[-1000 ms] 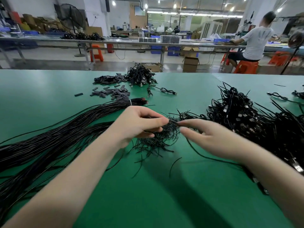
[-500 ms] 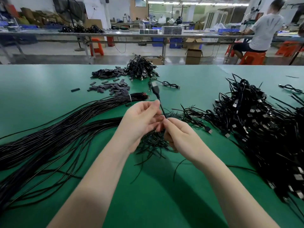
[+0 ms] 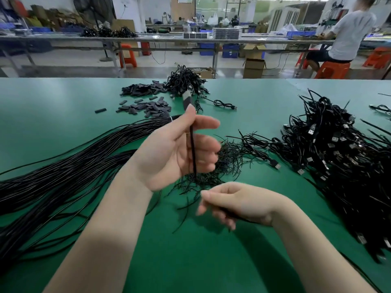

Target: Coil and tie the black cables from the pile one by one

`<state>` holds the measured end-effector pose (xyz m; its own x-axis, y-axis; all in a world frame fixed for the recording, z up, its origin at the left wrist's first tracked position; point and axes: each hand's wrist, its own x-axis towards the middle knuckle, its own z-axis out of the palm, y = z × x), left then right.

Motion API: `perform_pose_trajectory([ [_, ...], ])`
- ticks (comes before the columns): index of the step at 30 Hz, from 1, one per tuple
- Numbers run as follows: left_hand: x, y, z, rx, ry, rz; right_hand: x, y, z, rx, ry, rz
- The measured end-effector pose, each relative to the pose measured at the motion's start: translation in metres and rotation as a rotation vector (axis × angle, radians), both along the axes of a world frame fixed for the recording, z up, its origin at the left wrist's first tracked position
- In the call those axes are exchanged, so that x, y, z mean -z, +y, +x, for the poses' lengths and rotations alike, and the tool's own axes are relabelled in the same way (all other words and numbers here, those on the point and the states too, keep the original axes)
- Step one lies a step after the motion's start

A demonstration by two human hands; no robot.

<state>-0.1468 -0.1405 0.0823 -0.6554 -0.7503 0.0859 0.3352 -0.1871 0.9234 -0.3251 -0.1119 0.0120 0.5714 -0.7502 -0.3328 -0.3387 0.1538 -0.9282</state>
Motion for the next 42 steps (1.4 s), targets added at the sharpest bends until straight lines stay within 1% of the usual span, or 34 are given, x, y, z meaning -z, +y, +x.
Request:
perform_pose_trajectory([
  [1,-0.002,0.002,0.003,0.100,-0.020,-0.015,-0.003,-0.001,-0.007,0.068,0.028,-0.029],
  [2,-0.001,0.004,0.004,0.184,-0.114,-0.057,-0.009,-0.002,-0.015,0.144,0.038,-0.052],
  [3,0.002,0.006,0.002,0.240,-0.263,-0.115,-0.016,-0.002,-0.023,0.213,0.037,-0.069],
  [4,0.006,0.008,-0.002,0.259,-0.426,-0.163,-0.024,0.000,-0.029,0.264,0.038,-0.082],
  [5,0.010,0.008,-0.007,0.243,-0.548,-0.186,-0.032,0.002,-0.033,0.297,0.054,-0.102],
  [6,0.013,0.008,-0.013,0.191,-0.608,-0.188,-0.040,0.005,-0.035,0.319,0.080,-0.139],
  [7,0.015,0.006,-0.016,0.111,-0.614,-0.180,-0.047,0.009,-0.034,0.347,0.093,-0.191],
  [9,0.016,0.000,-0.015,-0.046,-0.565,-0.163,-0.060,0.016,-0.026,0.438,0.047,-0.304],
  [10,0.015,-0.002,-0.011,-0.070,-0.564,-0.181,-0.064,0.020,-0.021,0.473,0.012,-0.349],
  [12,0.013,-0.004,-0.002,-0.021,-0.623,-0.248,-0.070,0.026,-0.012,0.482,-0.056,-0.396],
  [14,0.012,-0.003,0.003,0.022,-0.688,-0.290,-0.070,0.029,-0.007,0.466,-0.115,-0.387],
  [15,0.012,-0.003,0.003,0.015,-0.688,-0.299,-0.069,0.029,-0.005,0.457,-0.155,-0.366],
  [17,0.010,-0.003,-0.002,-0.066,-0.575,-0.274,-0.064,0.026,-0.004,0.404,-0.263,-0.315],
  [19,0.007,-0.003,-0.010,-0.190,-0.348,-0.227,-0.053,0.021,-0.003,0.288,-0.373,-0.233],
  [20,0.005,-0.002,-0.013,-0.231,-0.225,-0.205,-0.046,0.018,-0.002,0.209,-0.392,-0.172],
  [21,0.002,-0.001,-0.015,-0.234,-0.111,-0.178,-0.037,0.014,-0.001,0.125,-0.365,-0.109],
  [22,0.000,0.001,-0.016,-0.197,-0.018,-0.146,-0.028,0.011,0.001,0.054,-0.296,-0.065],
  [23,-0.003,0.003,-0.014,-0.131,0.047,-0.120,-0.020,0.009,0.001,0.023,-0.203,-0.053],
  [24,-0.007,0.007,-0.010,-0.060,0.067,-0.112,-0.014,0.006,0.000,0.044,-0.114,-0.064],
  [26,-0.010,0.010,-0.001,0.042,-0.026,-0.163,-0.011,0.001,-0.009,0.219,0.028,-0.134],
  [28,-0.008,0.010,0.003,0.126,-0.214,-0.243,-0.020,-0.001,-0.024,0.422,0.095,-0.223],
  [29,-0.004,0.009,0.003,0.162,-0.351,-0.268,-0.026,-0.001,-0.031,0.495,0.079,-0.254],
  [30,0.000,0.008,0.001,0.186,-0.506,-0.286,-0.033,-0.001,-0.038,0.545,0.022,-0.271],
  [31,0.005,0.007,-0.002,0.182,-0.639,-0.294,-0.040,0.001,-0.043,0.570,-0.066,-0.270],
  [32,0.009,0.006,-0.007,0.140,-0.710,-0.290,-0.048,0.004,-0.044,0.564,-0.163,-0.262],
  [33,0.012,0.005,-0.013,0.064,-0.697,-0.270,-0.056,0.009,-0.042,0.516,-0.252,-0.258],
  [34,0.014,0.004,-0.019,-0.033,-0.601,-0.213,-0.061,0.013,-0.037,0.431,-0.317,-0.267],
  [36,0.010,0.000,-0.024,-0.173,-0.233,-0.056,-0.060,0.019,-0.025,0.221,-0.370,-0.284],
  [37,0.006,-0.001,-0.024,-0.192,-0.045,0.005,-0.056,0.019,-0.019,0.120,-0.361,-0.262],
  [38,0.001,-0.001,-0.021,-0.172,0.097,0.046,-0.049,0.018,-0.016,0.043,-0.327,-0.218],
  [39,-0.004,0.002,-0.016,-0.123,0.188,0.062,-0.041,0.015,-0.014,0.009,-0.270,-0.168],
  [40,-0.009,0.005,-0.012,-0.068,0.222,0.056,-0.034,0.012,-0.014,0.022,-0.191,-0.134],
  [41,-0.012,0.009,-0.009,-0.024,0.189,0.023,-0.029,0.009,-0.016,0.080,-0.094,-0.127],
  [42,-0.013,0.012,-0.006,0.002,0.093,-0.038,-0.027,0.005,-0.020,0.171,0.006,-0.159],
])
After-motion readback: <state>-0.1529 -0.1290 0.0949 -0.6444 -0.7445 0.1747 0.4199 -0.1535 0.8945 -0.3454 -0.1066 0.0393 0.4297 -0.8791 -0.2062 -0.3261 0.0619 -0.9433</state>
